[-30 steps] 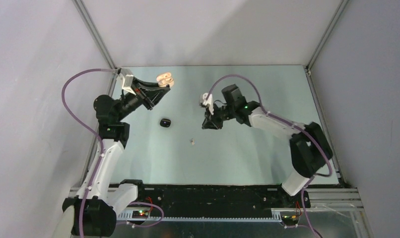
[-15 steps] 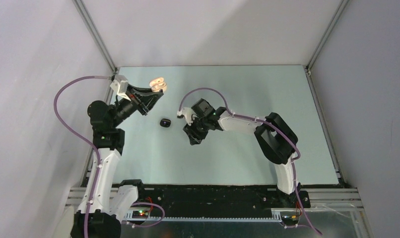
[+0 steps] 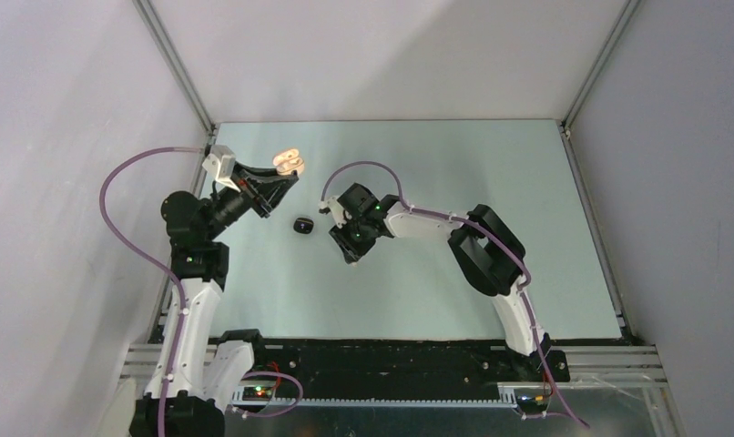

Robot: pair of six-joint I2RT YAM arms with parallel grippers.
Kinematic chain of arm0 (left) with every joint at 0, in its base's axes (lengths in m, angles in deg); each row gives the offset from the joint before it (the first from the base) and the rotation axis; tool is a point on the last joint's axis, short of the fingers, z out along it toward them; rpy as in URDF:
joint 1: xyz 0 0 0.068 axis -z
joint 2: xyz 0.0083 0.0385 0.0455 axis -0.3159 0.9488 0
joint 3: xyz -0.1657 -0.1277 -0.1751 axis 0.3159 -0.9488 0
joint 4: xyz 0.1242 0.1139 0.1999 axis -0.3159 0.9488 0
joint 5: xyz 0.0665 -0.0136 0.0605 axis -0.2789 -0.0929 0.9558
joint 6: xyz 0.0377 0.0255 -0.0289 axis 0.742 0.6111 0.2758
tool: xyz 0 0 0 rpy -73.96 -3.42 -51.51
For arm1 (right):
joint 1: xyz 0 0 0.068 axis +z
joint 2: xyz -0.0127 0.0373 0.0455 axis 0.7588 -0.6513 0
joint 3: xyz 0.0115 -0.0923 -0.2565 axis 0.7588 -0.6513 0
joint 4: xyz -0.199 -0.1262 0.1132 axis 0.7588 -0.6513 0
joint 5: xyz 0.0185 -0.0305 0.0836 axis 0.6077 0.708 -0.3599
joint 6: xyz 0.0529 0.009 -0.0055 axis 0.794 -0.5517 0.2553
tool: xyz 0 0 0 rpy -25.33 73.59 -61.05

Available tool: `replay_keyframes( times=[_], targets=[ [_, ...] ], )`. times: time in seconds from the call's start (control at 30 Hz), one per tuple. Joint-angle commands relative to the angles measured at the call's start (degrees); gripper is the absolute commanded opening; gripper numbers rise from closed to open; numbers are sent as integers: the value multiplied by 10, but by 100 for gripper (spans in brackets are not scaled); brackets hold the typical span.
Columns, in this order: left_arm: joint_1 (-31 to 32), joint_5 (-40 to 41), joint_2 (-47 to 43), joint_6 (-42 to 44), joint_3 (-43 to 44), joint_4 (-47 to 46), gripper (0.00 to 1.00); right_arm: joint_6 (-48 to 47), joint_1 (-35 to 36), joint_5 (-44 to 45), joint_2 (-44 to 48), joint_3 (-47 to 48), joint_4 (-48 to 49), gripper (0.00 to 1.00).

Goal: Insert the wireless bluetooth earbuds into the charging case
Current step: Pick up the earbud from the center of the board.

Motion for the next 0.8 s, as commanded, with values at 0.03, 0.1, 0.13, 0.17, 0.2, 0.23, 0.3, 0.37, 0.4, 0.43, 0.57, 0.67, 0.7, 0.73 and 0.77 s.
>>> replay_keyframes(
  times=[0.03,0.1,0.13,0.17,0.2,0.23,0.3,0.37,0.4,0.43,0.57,0.67,0.7,0.73,0.77],
  targets=[
    [-6,1,-12,11,3,-13,0,9,9,37,-12,22,-19,36],
    [-6,1,-11,12,3,-13,0,3,11,40,-18,25,-29,36],
    [-6,2,-10,12,3,-13,0,1,12,39,-19,26,-34,34],
    [-5,2,-9,12,4,-13,0,-5,12,34,-19,22,-35,32],
    [-5,2,-9,12,3,-13,0,-9,12,30,-17,20,-38,28],
    [-6,3,-8,12,4,-13,0,-22,12,21,-17,21,-42,26],
    [-6,3,-7,12,4,-13,0,-45,13,8,-13,16,-57,22],
    [-5,4,-8,11,3,-13,0,-85,13,-5,-4,7,-68,14],
    [-6,4,-8,11,3,-13,0,-116,14,-7,-2,6,-85,14],
    [-6,5,-7,11,2,-13,0,-131,13,-10,-1,3,-94,13],
    [-6,8,-6,11,1,-13,0,-196,-13,-4,11,-23,-114,8],
    [-6,10,-5,11,-1,-13,0,-177,-44,29,8,-24,-129,7],
    [-6,11,-4,11,-1,-13,0,-179,-51,36,14,-27,-128,8],
    [-6,12,-3,11,-1,-13,0,-196,-52,49,17,-41,-124,8],
    [-6,13,-2,11,-1,-13,0,-206,-50,55,26,-50,-115,10]
  ],
)
